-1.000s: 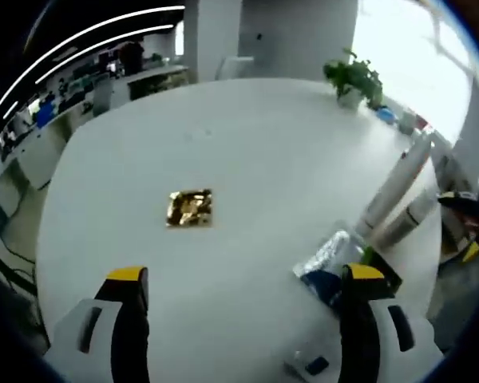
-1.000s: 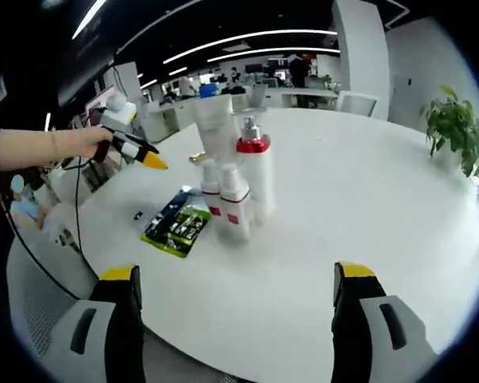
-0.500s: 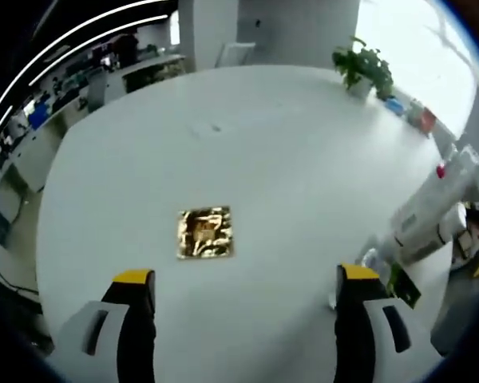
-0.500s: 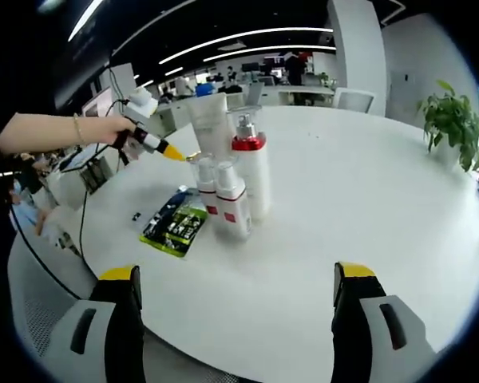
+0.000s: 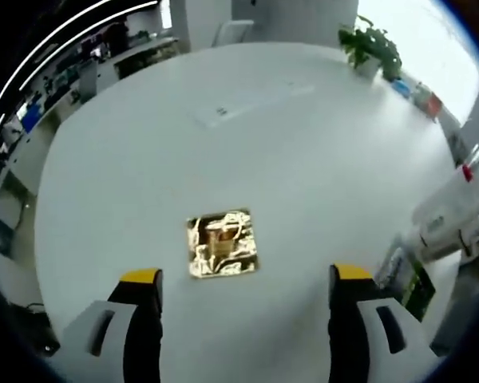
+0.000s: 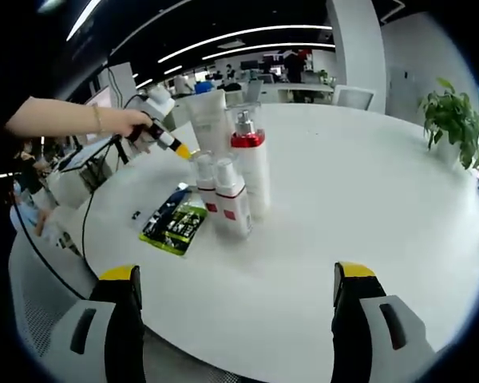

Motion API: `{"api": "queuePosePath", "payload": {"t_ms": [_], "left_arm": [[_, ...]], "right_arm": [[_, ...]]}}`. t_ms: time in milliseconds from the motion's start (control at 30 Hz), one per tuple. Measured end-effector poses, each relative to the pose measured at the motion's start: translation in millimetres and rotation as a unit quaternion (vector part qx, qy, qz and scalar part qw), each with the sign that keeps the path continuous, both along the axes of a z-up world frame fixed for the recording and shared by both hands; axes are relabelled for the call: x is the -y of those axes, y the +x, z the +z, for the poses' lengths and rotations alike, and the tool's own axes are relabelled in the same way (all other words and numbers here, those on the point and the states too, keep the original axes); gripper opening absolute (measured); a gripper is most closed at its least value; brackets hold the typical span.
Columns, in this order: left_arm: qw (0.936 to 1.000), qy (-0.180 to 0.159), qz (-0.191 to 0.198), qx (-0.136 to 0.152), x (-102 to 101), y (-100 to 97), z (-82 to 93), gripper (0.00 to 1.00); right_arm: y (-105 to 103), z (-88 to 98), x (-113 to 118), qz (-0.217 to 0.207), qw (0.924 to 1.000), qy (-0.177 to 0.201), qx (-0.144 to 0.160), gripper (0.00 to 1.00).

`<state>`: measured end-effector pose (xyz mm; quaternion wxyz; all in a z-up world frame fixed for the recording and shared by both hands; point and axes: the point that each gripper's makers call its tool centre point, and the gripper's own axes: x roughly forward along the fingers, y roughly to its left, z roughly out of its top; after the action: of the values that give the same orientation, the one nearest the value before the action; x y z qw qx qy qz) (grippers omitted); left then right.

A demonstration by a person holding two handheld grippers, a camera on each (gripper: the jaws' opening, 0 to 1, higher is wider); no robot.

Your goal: Arrange the skincare products in the storage area until every visible bottle or jar stands upright without overlapping.

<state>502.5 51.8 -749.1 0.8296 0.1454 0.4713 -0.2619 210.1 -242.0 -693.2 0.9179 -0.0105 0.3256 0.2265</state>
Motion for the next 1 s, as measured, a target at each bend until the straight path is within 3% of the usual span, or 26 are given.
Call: {"api": "queuePosePath", "payload": {"t_ms": [333, 500, 1000], "left_arm": [[0.9997, 0.02, -0.002, -0.014, -8, 15.9, -10.2, 0.68], [0.9995, 0.022, -0.004, -0.021, -2, 13.6, -12.9, 0.59], [0.9991, 0.029, 0.002, -0.032, -2, 24.5, -22.1, 0.55]], "right_arm": [[-1, -0.6, -1, -0.001, 1.0, 0.0, -0.005, 0.99], [0, -1.0, 0, -0.003, 1.0, 0.001, -0.007, 0.99], [1, -1.6, 1, -0.008, 0.9999, 0.0, -0.01, 0.99]]}}
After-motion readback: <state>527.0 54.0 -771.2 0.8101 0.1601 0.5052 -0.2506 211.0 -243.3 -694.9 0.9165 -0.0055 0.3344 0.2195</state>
